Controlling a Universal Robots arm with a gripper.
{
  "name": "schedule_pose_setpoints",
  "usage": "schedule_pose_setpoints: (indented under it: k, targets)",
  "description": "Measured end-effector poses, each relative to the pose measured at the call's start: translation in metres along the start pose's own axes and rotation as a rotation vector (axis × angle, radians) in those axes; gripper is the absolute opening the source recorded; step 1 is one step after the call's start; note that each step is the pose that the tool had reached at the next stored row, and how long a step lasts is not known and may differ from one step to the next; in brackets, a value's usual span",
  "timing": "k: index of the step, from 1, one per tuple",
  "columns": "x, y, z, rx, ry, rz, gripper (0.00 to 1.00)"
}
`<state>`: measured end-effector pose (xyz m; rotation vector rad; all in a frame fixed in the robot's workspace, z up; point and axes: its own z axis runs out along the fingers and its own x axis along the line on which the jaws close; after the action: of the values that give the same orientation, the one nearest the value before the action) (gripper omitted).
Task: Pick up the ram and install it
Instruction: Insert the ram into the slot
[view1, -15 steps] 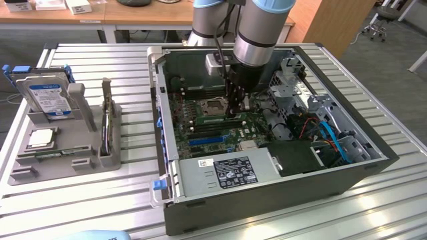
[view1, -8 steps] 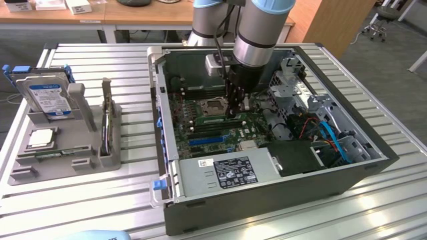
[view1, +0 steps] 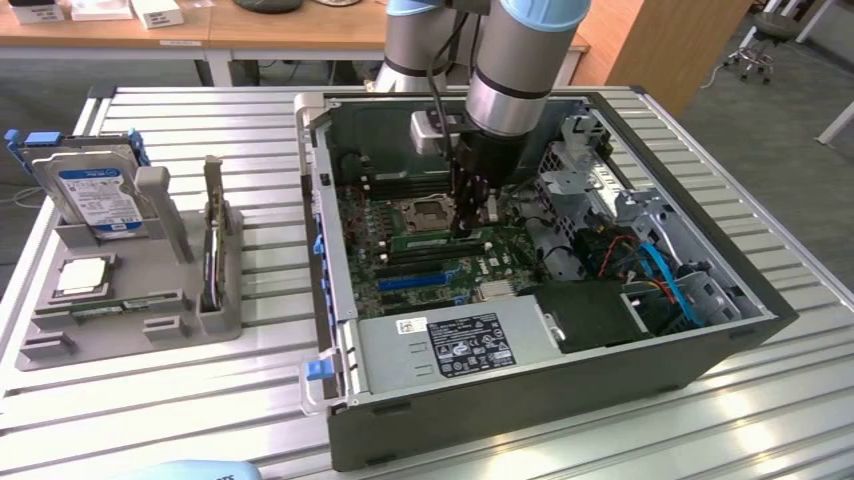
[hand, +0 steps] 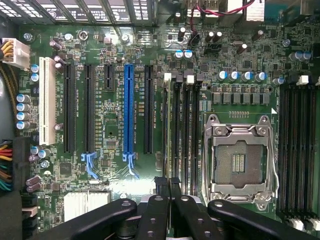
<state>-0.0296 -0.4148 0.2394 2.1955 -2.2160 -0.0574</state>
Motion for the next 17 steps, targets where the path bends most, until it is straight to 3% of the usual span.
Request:
schedule_pose_setpoints:
  k: [17]
  targets:
    - [0.0, -0.0001, 0.0032, -0.0001, -0.0001, 0.0, 0.12]
